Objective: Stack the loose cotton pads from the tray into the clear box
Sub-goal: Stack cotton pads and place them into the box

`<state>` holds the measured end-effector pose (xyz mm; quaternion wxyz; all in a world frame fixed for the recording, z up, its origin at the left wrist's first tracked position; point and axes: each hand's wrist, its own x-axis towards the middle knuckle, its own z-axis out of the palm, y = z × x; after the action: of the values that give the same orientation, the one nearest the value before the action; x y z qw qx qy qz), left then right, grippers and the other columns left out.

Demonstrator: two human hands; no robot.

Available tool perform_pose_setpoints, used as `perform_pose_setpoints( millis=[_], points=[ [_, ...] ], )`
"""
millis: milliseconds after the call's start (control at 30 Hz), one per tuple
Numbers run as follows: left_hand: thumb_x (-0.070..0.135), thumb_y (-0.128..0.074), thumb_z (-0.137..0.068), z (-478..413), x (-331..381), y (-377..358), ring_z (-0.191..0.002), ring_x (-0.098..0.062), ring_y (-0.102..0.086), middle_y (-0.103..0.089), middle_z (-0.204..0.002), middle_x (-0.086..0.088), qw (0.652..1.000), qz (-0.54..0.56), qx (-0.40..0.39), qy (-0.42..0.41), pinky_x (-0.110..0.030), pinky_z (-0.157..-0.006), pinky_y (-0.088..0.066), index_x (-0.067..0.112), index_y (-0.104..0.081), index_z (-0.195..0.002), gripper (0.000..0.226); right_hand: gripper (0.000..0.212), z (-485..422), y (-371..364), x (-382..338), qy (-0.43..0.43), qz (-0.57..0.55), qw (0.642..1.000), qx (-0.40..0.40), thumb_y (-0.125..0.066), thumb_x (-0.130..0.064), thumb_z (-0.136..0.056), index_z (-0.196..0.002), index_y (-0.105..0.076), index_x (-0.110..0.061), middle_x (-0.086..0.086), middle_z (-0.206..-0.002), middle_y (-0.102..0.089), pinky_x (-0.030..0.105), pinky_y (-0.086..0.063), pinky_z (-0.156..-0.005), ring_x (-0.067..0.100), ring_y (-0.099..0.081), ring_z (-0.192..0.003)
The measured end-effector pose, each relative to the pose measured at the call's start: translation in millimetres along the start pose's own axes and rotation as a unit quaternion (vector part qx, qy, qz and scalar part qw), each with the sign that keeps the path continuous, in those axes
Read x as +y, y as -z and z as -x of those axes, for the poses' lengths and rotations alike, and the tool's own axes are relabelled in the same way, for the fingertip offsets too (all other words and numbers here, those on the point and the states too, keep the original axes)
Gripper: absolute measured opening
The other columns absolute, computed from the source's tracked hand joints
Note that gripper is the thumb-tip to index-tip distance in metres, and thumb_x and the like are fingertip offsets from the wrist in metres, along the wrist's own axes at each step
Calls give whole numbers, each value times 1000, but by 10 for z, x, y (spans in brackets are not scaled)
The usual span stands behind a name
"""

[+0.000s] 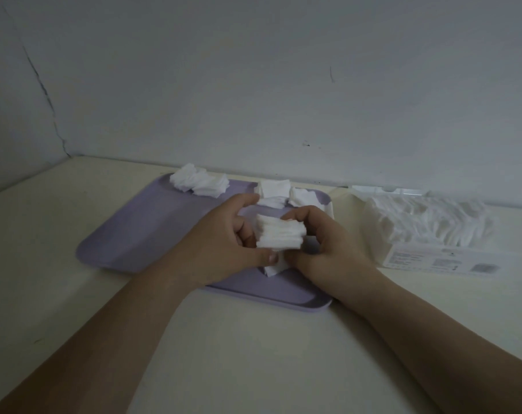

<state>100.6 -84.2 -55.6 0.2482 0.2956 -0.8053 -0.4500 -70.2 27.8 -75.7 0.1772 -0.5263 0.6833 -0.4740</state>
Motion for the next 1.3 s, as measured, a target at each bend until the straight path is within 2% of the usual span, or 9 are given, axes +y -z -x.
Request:
perform_pose_setpoints(
  millis=[233,300,433,600,733,900,1100,1233,1300],
  points=[
    [22,-93,-70,1,24,42,-58,-7,-51,-63,-64,-1,999,-48,-21,10,-27,-59,-38,31,-70,-107,44,87,48,-26,-102,-28,69,997,-18,-59,-25,-70,-147,-31,-53,-20,-118,-58,50,-34,-118,30,-45,-133],
    [19,-93,-71,-1,52,-11,-64,-8,-63,-74,-74,0,999,-25,-35,13,-27,-63,-47,28,-69,-107,44,92,72,11,-189,-32,98,993,-53,-62,-13,-79,-156,-22,-45,-31,-117,-42,49,-20,-124,19,-30,-140],
    [-3,-84,-77,-11,78,-133,-86,-4,-76,-80,-95,6,998,34,-44,-4,-20,-77,-58,17,-64,-121,52,97,117,56,-316,-30,118,987,-102,-59,-3,-85,-160,-9,-39,-14,-137,-28,44,-4,-127,-2,-12,-137],
    [15,-81,-73,-24,39,-29,-70,-15,-67,-73,-77,6,999,1,-38,18,-31,-69,-56,27,-61,-123,56,70,112,-14,-248,-2,109,992,-66,-50,-31,-77,-147,-42,-39,-32,-117,-40,48,-19,-122,-10,-24,-101],
    [19,-65,-95,-33,101,23,-52,-14,-51,-66,-64,0,990,73,35,112,-22,-43,-32,23,-70,-105,13,69,108,-15,-209,1,78,996,-53,-51,-27,-74,-141,-47,-40,-42,-106,-36,45,-23,-121,4,-34,-119],
    [24,-54,-105,-40,136,-136,-46,3,-53,-64,-55,14,990,54,99,78,-11,-43,-39,13,-73,-80,33,75,122,9,-259,-19,89,993,-72,-61,-7,-85,-150,-38,-40,-41,-106,-24,45,-15,-125,0,-26,-130],
    [31,-55,-103,-82,127,-87,-42,-9,-49,-64,-58,0,991,78,57,96,-22,-41,-34,18,-74,-85,30,66,88,-23,-185,-3,96,993,-69,-58,-19,-86,-147,-42,-39,-45,-119,-30,46,-15,-125,-7,-25,-125],
    [39,-75,-89,-2,75,97,-56,-13,-49,-64,-70,1,995,60,-45,72,-22,-47,-33,35,-76,-100,11,68,58,-87,-120,-11,59,998,-30,-52,-35,-72,-139,-46,-48,-22,-133,-49,50,-28,-120,19,-38,-139],
    [39,-87,-78,38,21,113,-65,-14,-48,-61,-72,-1,993,-12,-109,33,-28,-58,-36,43,-69,-115,41,73,40,-91,-72,-24,43,999,-23,-50,-40,-66,-138,-43,-52,-11,-139,-52,52,-34,-117,29,-40,-137]
  ],
)
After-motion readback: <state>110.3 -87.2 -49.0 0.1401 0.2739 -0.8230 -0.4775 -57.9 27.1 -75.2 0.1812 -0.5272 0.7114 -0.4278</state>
